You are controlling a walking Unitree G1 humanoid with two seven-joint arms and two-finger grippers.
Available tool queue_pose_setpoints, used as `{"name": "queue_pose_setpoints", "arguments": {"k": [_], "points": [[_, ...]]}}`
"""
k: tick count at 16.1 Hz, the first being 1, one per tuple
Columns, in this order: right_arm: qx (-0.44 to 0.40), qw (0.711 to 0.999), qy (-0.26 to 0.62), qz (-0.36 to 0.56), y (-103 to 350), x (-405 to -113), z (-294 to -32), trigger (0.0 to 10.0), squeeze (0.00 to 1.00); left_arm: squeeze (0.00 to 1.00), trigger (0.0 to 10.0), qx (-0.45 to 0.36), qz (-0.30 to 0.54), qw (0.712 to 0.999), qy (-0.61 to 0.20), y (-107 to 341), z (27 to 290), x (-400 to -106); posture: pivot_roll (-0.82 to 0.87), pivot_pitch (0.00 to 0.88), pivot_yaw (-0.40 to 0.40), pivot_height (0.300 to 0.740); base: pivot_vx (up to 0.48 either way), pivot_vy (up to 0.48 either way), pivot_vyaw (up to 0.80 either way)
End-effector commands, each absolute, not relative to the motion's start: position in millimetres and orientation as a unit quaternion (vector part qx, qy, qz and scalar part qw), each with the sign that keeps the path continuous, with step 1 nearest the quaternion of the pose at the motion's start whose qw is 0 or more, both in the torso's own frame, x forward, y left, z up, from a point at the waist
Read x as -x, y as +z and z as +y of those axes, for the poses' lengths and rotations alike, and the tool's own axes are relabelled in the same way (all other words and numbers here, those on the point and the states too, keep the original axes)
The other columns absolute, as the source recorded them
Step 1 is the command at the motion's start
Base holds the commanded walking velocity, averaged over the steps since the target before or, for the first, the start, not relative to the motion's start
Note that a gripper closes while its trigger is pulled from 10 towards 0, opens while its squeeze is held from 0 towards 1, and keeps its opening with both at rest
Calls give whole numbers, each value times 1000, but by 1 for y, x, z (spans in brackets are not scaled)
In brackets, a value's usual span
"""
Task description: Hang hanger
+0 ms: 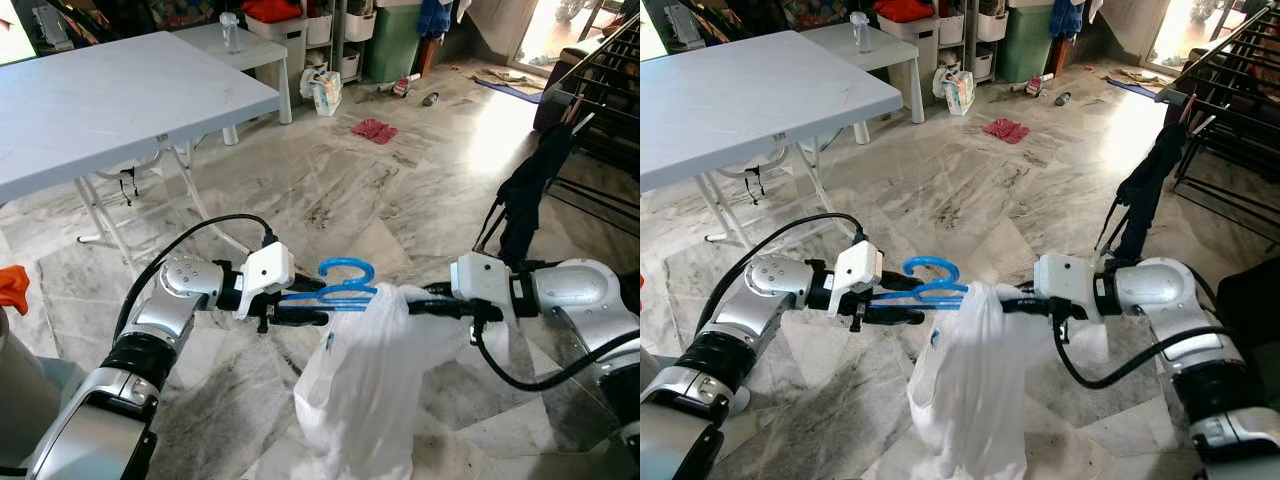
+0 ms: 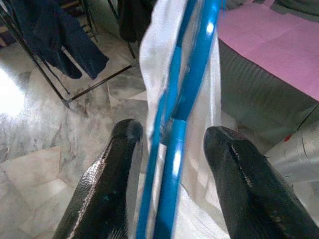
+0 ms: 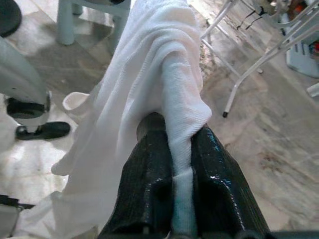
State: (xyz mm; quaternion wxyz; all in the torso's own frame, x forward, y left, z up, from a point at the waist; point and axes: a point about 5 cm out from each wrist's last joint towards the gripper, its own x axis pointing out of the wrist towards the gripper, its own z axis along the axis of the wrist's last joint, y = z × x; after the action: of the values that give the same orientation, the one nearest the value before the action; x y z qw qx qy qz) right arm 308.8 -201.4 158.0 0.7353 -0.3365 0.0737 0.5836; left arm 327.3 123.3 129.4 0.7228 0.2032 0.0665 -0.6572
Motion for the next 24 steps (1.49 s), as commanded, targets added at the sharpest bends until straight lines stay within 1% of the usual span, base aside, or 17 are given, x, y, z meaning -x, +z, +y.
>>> {"name": "queue_pose_setpoints", "arguments": {"k": [1, 5, 10, 12, 13, 14, 15, 19, 21, 22, 23, 24], "points": [[349, 747, 565, 21, 179, -318, -198, 10000, 0, 0, 0, -210, 75, 713, -665, 128, 120, -328, -65, 0, -52, 740, 0, 0, 0], [358, 751, 555, 20, 178, -321, -202, 10000, 0, 0, 0, -211, 81, 714, -662, 130, 123, -331, -65, 0, -50, 740, 0, 0, 0], [358, 753, 552, 5, 176, -322, -198, 10000, 0, 0, 0, -209, 83, 719, -658, 132, 123, -334, -61, 0, -46, 740, 0, 0, 0], [361, 754, 548, 6, 177, -325, -198, 10000, 0, 0, 0, -188, 81, 728, -654, 131, 123, -335, -65, 0, -51, 740, 0, 0, 0], [357, 756, 548, 8, 177, -326, -198, 10000, 125, 0, 0, -186, 82, 729, -654, 130, 123, -334, -64, 0, -54, 740, 0, 0, 0], [351, 759, 549, 9, 178, -326, -198, 10000, 965, 0, 0, -185, 83, 730, -653, 129, 123, -334, -64, 0, -54, 740, 0, 0, 0], [337, 761, 554, 15, 178, -327, -197, 10000, 1000, 0, 0, -178, 82, 734, -650, 127, 123, -333, -64, 0, -55, 740, 0, 0, 0], [346, 765, 543, 3, 178, -332, -194, 10000, 1000, 0, 0, -140, 75, 748, -644, 120, 121, -328, -63, 0, -62, 740, 0, 0, 0], [351, 775, 525, -13, 181, -337, -192, 10000, 1000, 0, 0, -110, 74, 763, -632, 112, 119, -323, -60, 0, -64, 740, 0, 0, 0], [355, 783, 511, -19, 183, -340, -191, 10000, 1000, 0, 0, -92, 75, 777, -619, 106, 118, -320, -58, 0, -61, 740, 0, 0, 0], [359, 784, 506, -16, 183, -341, -191, 10000, 1000, 0, 0, -81, 75, 786, -608, 102, 119, -319, -59, 0, -60, 740, 0, 0, 0], [368, 787, 494, -12, 181, -343, -191, 10000, 1000, 0, 0, -51, 73, 805, -586, 98, 119, -318, -56, 0, -59, 740, 0, 0, 0]]}}
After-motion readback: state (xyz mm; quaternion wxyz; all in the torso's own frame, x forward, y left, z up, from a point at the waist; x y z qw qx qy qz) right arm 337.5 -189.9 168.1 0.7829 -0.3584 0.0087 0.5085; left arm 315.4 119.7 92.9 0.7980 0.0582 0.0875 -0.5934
